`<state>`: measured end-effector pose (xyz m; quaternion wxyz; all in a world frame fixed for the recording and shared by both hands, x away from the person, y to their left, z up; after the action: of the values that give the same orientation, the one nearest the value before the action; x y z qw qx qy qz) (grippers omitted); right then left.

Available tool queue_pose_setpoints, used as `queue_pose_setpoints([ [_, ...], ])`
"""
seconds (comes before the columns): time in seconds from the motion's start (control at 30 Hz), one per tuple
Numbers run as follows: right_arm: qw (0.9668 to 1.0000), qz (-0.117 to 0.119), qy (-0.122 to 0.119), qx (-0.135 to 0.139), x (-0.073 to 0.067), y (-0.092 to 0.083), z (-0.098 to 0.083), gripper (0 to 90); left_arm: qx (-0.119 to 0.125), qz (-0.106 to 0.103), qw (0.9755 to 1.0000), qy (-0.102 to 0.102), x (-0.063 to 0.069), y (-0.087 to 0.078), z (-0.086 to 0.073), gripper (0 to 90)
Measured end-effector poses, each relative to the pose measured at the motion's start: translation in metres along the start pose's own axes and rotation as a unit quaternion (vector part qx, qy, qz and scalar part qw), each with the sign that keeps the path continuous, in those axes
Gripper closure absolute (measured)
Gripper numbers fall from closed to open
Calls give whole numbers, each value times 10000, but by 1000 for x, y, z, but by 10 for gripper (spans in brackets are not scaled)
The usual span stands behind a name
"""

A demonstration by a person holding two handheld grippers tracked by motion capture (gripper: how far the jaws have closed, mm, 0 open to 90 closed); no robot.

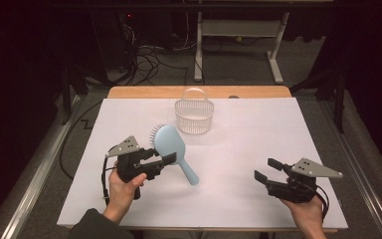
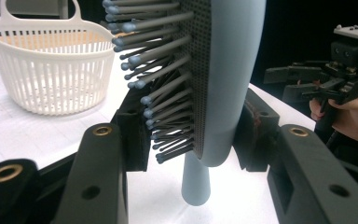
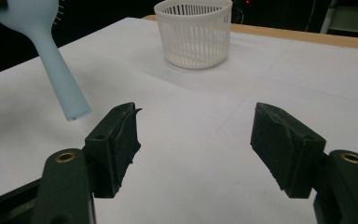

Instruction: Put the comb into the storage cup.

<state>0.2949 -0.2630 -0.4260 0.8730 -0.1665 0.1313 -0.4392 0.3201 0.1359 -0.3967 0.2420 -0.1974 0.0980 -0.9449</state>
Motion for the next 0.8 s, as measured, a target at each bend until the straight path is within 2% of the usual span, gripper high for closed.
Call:
queue_pose_setpoints([
  [0.17, 9998, -198, -2, -27, 13, -8, -14, 304, -6, 67, 10000, 4, -1, -3, 0, 544],
  [0.37, 9992, -331, 149, 134, 27, -20, -29, 299, 57, 194, 9998, -84, -8, -8, 3, 544],
  [0.43, 9989, -415, 88, 207, 29, -23, -34, 303, 72, 239, 9997, -85, -10, -10, 4, 544],
  [0.53, 9985, -437, 168, 282, 30, -26, -40, 301, 106, 301, 9995, -82, -12, -12, 8, 544],
  [0.6, 9983, -467, 129, 317, 30, -28, -43, 301, 142, 312, 9994, -102, -13, -13, 11, 544],
  [0.8, 9984, -402, 151, 364, 29, -28, -49, 295, 193, 381, 9989, -187, -20, -16, 16, 544],
])
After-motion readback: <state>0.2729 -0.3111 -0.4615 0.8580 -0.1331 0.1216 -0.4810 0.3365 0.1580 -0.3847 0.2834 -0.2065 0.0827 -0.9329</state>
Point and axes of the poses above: each handheld gripper's, and its own axes: y roughly forward along the jaws, z roughly out of its top, x roughly to its right, the point moved 3 cm from there along y, roughly forward along the jaws, and after that the axes turned 4 degrees about -z, right-handed, at the moved point
